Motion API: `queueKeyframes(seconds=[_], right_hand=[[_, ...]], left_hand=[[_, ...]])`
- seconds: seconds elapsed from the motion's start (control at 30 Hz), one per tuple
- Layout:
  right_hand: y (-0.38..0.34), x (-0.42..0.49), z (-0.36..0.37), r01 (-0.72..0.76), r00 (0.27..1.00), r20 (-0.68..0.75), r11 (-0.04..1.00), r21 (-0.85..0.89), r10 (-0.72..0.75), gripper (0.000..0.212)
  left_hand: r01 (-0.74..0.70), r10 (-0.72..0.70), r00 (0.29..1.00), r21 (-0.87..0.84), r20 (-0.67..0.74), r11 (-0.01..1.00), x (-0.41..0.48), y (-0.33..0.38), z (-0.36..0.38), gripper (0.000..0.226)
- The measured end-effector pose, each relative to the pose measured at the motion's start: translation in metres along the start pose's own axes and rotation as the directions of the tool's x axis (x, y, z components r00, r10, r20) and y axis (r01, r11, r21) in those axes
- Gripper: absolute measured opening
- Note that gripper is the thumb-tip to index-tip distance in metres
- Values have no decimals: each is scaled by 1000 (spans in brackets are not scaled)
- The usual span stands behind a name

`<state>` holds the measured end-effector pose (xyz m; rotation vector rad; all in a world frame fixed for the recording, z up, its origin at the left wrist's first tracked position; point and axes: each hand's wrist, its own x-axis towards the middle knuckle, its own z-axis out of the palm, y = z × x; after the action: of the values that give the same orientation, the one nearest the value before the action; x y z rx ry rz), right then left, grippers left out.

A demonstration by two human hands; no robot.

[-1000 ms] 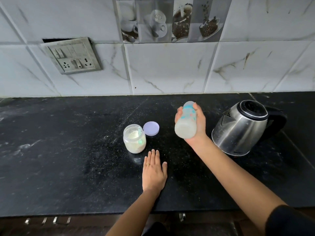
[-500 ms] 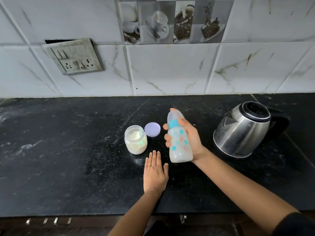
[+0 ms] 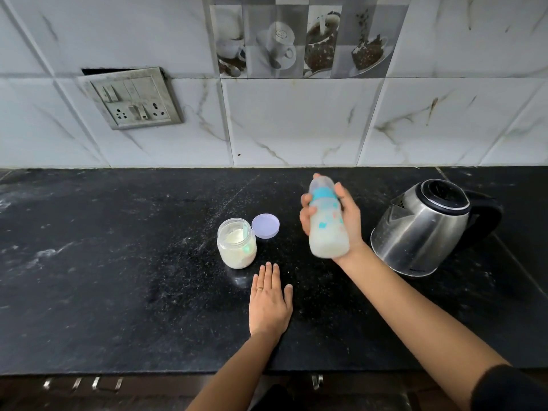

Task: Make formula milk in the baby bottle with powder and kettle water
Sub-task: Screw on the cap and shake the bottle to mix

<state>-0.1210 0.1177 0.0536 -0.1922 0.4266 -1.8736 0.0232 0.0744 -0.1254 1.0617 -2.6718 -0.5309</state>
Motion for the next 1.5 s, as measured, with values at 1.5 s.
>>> queueKeyframes(seconds=[1.5], right_hand=[[7,9,3,-48,996,63,972,-232,64,50]], left_hand=[[5,-5,1000,3,-10,1000,0,0,1,74]])
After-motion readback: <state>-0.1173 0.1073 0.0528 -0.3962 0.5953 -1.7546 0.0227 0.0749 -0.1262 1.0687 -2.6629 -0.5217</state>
